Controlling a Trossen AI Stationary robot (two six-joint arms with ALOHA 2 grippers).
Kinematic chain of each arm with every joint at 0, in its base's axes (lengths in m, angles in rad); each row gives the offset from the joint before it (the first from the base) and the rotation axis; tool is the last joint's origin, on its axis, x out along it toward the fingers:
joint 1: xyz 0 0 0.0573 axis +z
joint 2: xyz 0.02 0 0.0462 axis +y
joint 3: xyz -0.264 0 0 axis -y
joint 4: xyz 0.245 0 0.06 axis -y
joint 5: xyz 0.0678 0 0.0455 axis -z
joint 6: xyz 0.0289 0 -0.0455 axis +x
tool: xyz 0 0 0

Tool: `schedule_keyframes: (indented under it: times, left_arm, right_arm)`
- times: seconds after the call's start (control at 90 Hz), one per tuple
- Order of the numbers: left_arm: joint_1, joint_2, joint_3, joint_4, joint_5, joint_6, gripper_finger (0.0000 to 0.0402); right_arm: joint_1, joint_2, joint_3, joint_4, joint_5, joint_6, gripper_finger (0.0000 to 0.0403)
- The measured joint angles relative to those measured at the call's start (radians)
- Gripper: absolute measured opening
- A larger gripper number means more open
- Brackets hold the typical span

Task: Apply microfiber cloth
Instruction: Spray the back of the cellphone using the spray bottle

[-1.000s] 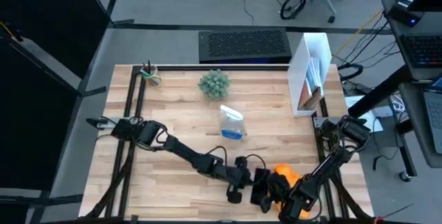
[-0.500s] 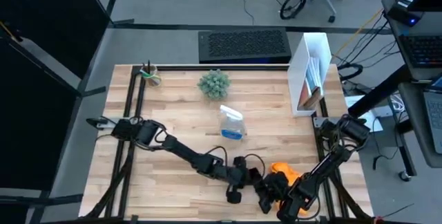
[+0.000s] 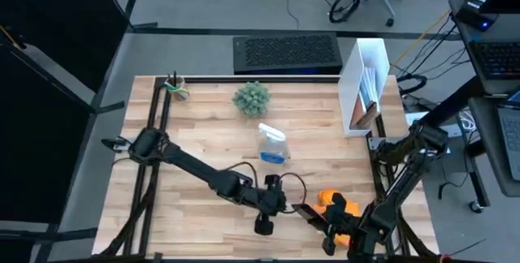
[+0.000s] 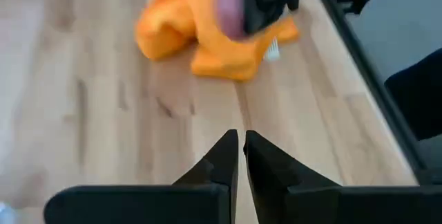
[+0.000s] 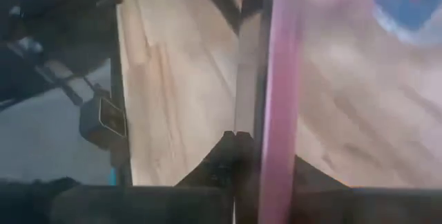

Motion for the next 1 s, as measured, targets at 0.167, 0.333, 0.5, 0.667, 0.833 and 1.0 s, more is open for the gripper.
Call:
schedule_keyframes:
  times: [0.167,0.333,0.5,0.667,0.833,1.0]
  left_arm:
    - [-0.008,-0.069,0.0,-0.124,-0.004,-0.002,0.0015]
    - [-0.006,-0.152,0.0,-0.201,-0.026,-0.035,0.0015]
    - [-0.007,-0.164,0.0,-0.129,0.137,-0.135,0.0016]
    - [0.023,-0.156,0.0,-0.113,0.219,-0.279,0.0047]
    - [0.052,-0.155,0.0,-0.114,0.298,-0.311,0.0115]
    - [0.088,-0.155,0.0,-0.091,0.418,-0.338,0.0181]
  right_arm:
    - [-0.01,-0.051,0.0,0.002,0.005,-0.197,0.0015]
    - [-0.021,-0.085,0.0,0.015,0.034,-0.34,0.0015]
    - [-0.051,-0.092,0.0,0.046,0.062,-0.445,0.0015]
    - [-0.058,-0.092,0.0,0.055,0.061,-0.697,0.0015]
    - [-0.049,-0.092,0.0,0.054,0.1,-1.035,0.0015]
    - [-0.038,-0.092,0.0,0.054,0.214,-1.324,0.0015]
